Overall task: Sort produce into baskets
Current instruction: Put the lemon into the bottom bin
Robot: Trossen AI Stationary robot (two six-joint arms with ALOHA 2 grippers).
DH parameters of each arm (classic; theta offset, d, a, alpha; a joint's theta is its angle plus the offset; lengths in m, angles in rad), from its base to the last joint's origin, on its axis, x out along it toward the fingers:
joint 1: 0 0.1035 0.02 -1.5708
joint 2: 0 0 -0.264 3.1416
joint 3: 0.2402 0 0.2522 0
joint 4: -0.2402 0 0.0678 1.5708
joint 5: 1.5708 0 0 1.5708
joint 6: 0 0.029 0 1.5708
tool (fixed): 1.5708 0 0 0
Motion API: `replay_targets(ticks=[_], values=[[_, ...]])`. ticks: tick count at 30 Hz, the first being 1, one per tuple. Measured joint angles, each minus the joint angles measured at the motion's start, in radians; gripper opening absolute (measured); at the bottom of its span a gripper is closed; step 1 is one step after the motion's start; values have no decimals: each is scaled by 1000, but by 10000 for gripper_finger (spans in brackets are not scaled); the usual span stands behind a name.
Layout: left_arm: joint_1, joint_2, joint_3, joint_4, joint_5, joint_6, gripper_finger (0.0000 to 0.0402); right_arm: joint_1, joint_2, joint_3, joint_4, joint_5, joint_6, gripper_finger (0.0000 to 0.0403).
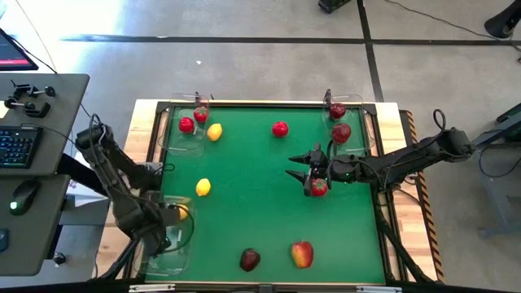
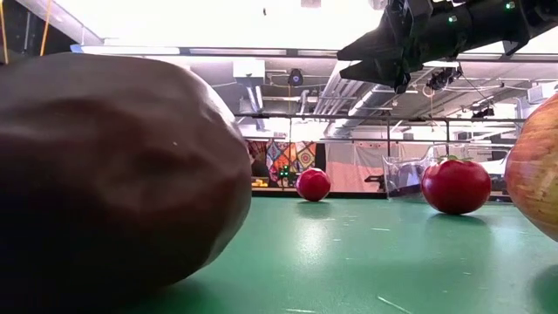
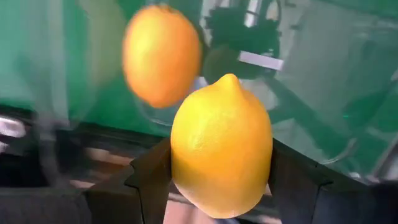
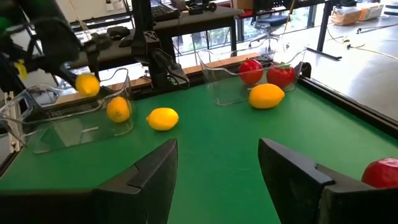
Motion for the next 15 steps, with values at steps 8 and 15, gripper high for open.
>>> replay_targets(ticks=[8, 15], values=[[1, 4, -109, 197, 57, -92, 206, 0, 0, 0, 0, 0, 7, 216], [18, 4, -210, 210, 70, -10, 206, 0, 0, 0, 0, 0, 7, 216]])
